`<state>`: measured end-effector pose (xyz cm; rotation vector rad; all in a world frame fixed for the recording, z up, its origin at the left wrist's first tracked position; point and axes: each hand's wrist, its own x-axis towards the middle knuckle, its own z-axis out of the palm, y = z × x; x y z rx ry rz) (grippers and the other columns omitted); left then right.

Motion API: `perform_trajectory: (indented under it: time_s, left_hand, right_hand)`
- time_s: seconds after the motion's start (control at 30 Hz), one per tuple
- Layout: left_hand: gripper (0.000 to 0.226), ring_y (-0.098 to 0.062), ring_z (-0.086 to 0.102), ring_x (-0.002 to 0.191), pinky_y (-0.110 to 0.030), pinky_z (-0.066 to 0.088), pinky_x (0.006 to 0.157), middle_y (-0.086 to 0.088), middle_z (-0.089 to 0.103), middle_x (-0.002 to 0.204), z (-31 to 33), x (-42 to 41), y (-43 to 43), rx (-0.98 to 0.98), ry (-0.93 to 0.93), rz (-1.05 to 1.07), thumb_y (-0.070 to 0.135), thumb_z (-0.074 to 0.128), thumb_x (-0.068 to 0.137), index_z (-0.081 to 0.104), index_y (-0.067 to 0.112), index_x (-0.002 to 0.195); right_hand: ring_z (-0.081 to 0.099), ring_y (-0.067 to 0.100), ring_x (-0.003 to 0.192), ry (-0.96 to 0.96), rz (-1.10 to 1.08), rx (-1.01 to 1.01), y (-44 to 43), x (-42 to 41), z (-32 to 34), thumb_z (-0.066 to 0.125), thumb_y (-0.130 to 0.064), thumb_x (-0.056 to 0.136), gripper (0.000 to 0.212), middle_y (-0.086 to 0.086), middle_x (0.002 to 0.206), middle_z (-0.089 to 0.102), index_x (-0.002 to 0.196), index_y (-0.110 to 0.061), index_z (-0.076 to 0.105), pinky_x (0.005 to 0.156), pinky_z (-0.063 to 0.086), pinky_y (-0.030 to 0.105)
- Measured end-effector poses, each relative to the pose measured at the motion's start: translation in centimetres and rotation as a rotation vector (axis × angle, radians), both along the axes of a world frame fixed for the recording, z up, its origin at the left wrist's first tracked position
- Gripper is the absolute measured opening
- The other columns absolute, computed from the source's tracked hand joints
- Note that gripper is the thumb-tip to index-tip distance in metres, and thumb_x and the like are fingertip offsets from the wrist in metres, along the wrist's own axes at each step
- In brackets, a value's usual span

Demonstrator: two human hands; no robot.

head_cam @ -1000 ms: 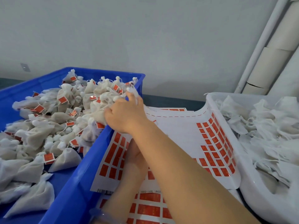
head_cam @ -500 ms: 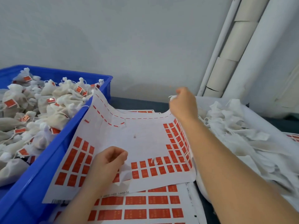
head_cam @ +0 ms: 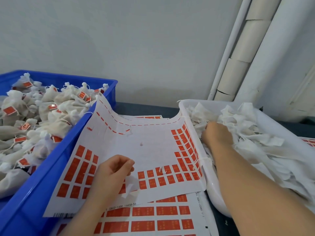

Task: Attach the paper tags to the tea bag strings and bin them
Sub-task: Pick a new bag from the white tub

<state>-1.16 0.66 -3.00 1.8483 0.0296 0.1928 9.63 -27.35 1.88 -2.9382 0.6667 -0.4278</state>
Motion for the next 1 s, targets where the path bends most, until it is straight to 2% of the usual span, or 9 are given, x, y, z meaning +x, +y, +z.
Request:
perform_trajectory:
  time_s: [0.1, 0.23, 0.3, 0.43, 0.5, 0.57, 0.63, 0.77, 1.0]
  left_hand:
    - [0.010, -0.012, 0.064, 0.074, -0.015, 0.044, 0.056, 0.012, 0.067, 0.069, 0.0, -0.1, 0.0, 0.013, -0.006, -0.004, 0.026, 0.059, 0.088, 0.064, 0.024, 0.079]
    - [0.010, -0.012, 0.064, 0.074, -0.015, 0.043, 0.057, 0.014, 0.067, 0.067, -0.2, -0.3, 0.1, 0.032, -0.009, -0.015, 0.027, 0.060, 0.087, 0.064, 0.025, 0.079]
    - [0.009, -0.012, 0.064, 0.074, -0.015, 0.043, 0.057, 0.013, 0.067, 0.068, -0.2, -0.3, 0.0, 0.034, -0.010, -0.009, 0.027, 0.060, 0.087, 0.064, 0.025, 0.079]
    - [0.009, -0.011, 0.064, 0.074, -0.013, 0.043, 0.055, 0.012, 0.067, 0.070, -0.2, -0.2, -0.1, 0.042, -0.009, -0.008, 0.027, 0.060, 0.087, 0.064, 0.025, 0.080]
    - [0.008, -0.010, 0.064, 0.073, -0.011, 0.043, 0.054, 0.013, 0.067, 0.069, -0.3, -0.3, 0.0, 0.045, -0.007, -0.007, 0.027, 0.060, 0.087, 0.064, 0.025, 0.080]
    - [0.008, -0.010, 0.064, 0.073, -0.011, 0.043, 0.054, 0.014, 0.067, 0.069, -0.4, -0.3, 0.0, 0.045, -0.005, -0.007, 0.027, 0.060, 0.087, 0.064, 0.025, 0.080]
    - [0.008, -0.010, 0.064, 0.073, -0.011, 0.043, 0.054, 0.013, 0.067, 0.069, -0.4, -0.3, 0.1, 0.047, -0.004, -0.008, 0.027, 0.060, 0.087, 0.064, 0.025, 0.080]
    - [0.008, -0.011, 0.064, 0.074, -0.013, 0.044, 0.055, 0.012, 0.067, 0.071, -0.4, -0.3, 0.1, 0.044, -0.003, -0.013, 0.027, 0.060, 0.087, 0.064, 0.025, 0.081]
    - [0.008, -0.009, 0.064, 0.073, -0.010, 0.042, 0.054, 0.014, 0.067, 0.069, -0.3, -0.4, 0.1, 0.059, -0.004, -0.014, 0.028, 0.060, 0.087, 0.064, 0.026, 0.080]
  right_hand:
    - [0.043, 0.032, 0.117, 0.075, 0.175, 0.061, 0.3, -0.1, -0.3, 0.060, -0.038, 0.085, 0.030, 0.010, 0.125, 0.051, 0.112, -0.024, 0.059, 0.099, 0.041, 0.044]
    - [0.039, 0.033, 0.128, 0.217, 0.211, 0.158, 0.8, -0.2, -0.7, 0.056, -0.039, 0.088, 0.042, 0.012, 0.141, 0.039, 0.128, -0.027, 0.053, 0.107, 0.033, 0.049]
    - [0.056, 0.029, 0.107, 0.137, 0.218, 0.108, 0.6, 0.0, -0.8, 0.052, -0.033, 0.091, 0.027, 0.010, 0.121, 0.058, 0.114, -0.024, 0.063, 0.094, 0.046, 0.044]
    - [0.064, 0.024, 0.077, -0.174, 0.136, 0.344, 0.3, 0.1, -0.5, 0.055, -0.028, 0.091, 0.020, 0.006, 0.091, 0.069, 0.097, -0.016, 0.069, 0.078, 0.055, 0.040]
    - [0.064, 0.026, 0.086, -0.130, 0.106, 0.334, 0.3, 0.2, -0.6, 0.061, -0.029, 0.087, 0.024, 0.008, 0.100, 0.067, 0.106, -0.015, 0.063, 0.082, 0.054, 0.038]
    - [0.058, 0.031, 0.106, 0.047, 0.119, 0.240, 0.2, 0.1, -0.9, 0.067, -0.034, 0.082, 0.053, 0.010, 0.121, 0.058, 0.127, -0.014, 0.047, 0.089, 0.049, 0.040]
    - [0.053, 0.033, 0.113, 0.175, 0.118, 0.169, 0.2, 0.1, -1.0, 0.066, -0.032, 0.081, 0.062, 0.012, 0.128, 0.053, 0.133, -0.013, 0.037, 0.093, 0.047, 0.044]
    - [0.059, 0.030, 0.097, 0.090, 0.057, 0.201, -0.1, 0.4, -1.2, 0.056, -0.014, 0.087, 0.024, 0.011, 0.107, 0.062, 0.111, -0.010, 0.055, 0.086, 0.051, 0.043]
    - [0.060, 0.027, 0.079, -0.088, 0.069, 0.262, -0.2, 0.3, -1.3, 0.057, -0.012, 0.080, 0.008, 0.007, 0.083, 0.063, 0.082, -0.015, 0.065, 0.074, 0.055, 0.040]
